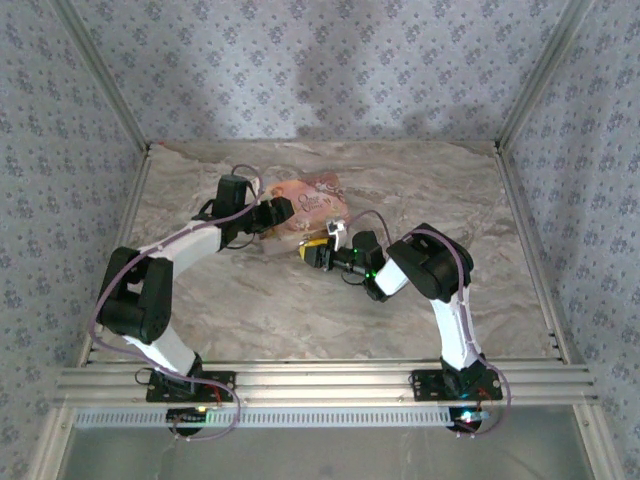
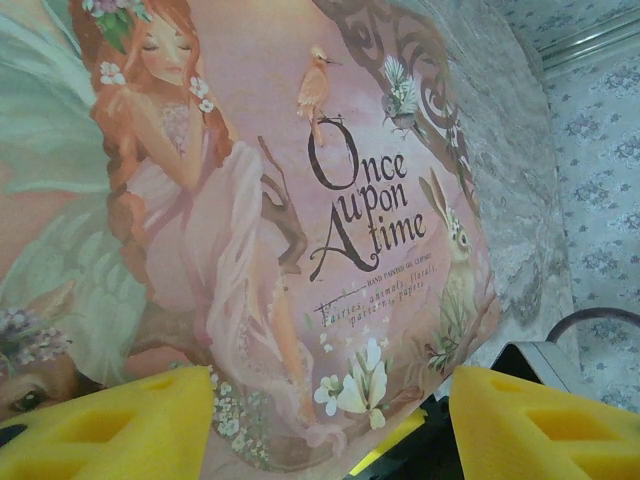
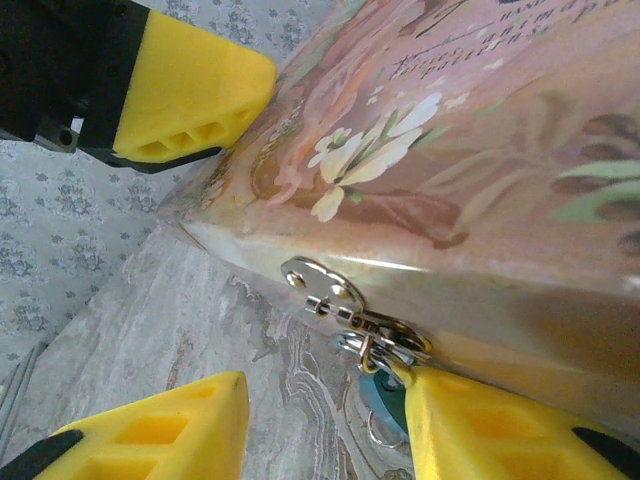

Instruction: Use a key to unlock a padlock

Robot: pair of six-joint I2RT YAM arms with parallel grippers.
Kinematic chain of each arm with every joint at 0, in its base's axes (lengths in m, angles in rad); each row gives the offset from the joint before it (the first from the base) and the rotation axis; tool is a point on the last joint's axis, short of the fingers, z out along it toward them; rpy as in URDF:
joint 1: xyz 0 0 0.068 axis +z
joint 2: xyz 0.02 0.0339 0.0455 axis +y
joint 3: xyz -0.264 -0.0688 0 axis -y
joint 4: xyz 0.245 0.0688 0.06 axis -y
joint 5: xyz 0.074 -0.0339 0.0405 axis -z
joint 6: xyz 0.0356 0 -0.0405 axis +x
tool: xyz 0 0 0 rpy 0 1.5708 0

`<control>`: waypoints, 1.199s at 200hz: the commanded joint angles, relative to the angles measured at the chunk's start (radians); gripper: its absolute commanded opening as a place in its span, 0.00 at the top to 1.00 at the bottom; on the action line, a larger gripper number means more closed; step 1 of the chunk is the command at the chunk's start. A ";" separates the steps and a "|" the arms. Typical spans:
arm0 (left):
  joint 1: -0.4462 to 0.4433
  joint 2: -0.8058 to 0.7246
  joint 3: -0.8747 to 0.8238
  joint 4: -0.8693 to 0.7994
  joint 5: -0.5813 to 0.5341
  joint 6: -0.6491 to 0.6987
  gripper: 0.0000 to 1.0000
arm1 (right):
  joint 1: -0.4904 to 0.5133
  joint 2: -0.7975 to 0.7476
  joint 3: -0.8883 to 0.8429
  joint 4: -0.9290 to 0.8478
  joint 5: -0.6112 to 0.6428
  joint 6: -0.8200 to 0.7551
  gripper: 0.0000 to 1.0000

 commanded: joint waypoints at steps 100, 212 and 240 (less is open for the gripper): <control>-0.012 0.012 0.002 -0.058 -0.002 -0.015 0.36 | 0.005 -0.065 -0.020 0.083 0.006 0.002 0.54; -0.014 0.012 0.003 -0.058 -0.009 -0.018 0.37 | -0.010 -0.052 -0.018 -0.015 0.006 0.017 0.83; -0.014 0.013 0.005 -0.060 -0.011 -0.018 0.36 | -0.017 -0.064 -0.033 -0.021 0.016 0.020 0.94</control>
